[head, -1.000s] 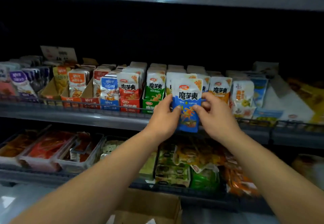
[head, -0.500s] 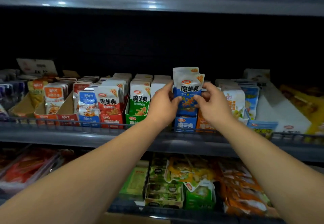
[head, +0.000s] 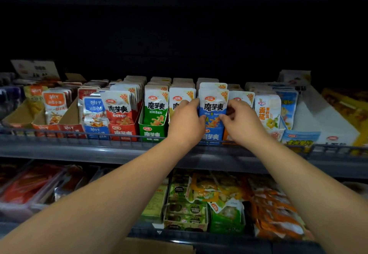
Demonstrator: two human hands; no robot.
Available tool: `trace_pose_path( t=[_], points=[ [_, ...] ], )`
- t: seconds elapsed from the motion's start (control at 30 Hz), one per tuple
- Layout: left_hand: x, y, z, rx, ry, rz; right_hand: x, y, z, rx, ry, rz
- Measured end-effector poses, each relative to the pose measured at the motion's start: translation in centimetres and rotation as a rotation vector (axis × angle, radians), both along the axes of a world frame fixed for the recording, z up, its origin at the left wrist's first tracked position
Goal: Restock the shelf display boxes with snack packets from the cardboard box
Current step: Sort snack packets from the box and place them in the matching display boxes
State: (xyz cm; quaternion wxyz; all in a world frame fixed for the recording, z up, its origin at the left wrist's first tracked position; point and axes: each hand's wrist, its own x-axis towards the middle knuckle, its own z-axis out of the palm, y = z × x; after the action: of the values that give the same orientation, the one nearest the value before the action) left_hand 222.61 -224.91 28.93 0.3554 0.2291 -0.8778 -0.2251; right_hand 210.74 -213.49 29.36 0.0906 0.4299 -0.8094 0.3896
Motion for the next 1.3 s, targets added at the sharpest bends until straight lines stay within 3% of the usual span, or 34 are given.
trace_pose_path(
  t=[0.33,0.5,0.8,0.93,1.1,1.3],
  points=[
    [0.0,0.0,-0.3,0.018,-0.023,-0.006,0.3,0.4,-0.6,-0.056,-0.041,0.054],
    [0.0,-0.2,-0.5,0.023,-0.085,-0.034,0.0,0.2,-1.3,0.060,0.059,-0.039],
    [0.8,0.0,-0.6,0.080,-0.005,-0.103,0.8,0.7,-1.7,0.047,0.129,-0.069],
    [3.2,-0.1,-0.4,0.195,0.085,-0.088,1.8,2.5,-2.0,-0.066,0.043,-0.122],
    [9.2,-1.3,-2.6,0.249,0.081,-0.044,6.5,4.9,-4.5,-0.084,-0.116,0.095],
    [21.0,-3.9,-10.0,0.313,-0.093,0.137,13.7,4.5,-12.5,0.175,-0.190,0.301]
  ],
)
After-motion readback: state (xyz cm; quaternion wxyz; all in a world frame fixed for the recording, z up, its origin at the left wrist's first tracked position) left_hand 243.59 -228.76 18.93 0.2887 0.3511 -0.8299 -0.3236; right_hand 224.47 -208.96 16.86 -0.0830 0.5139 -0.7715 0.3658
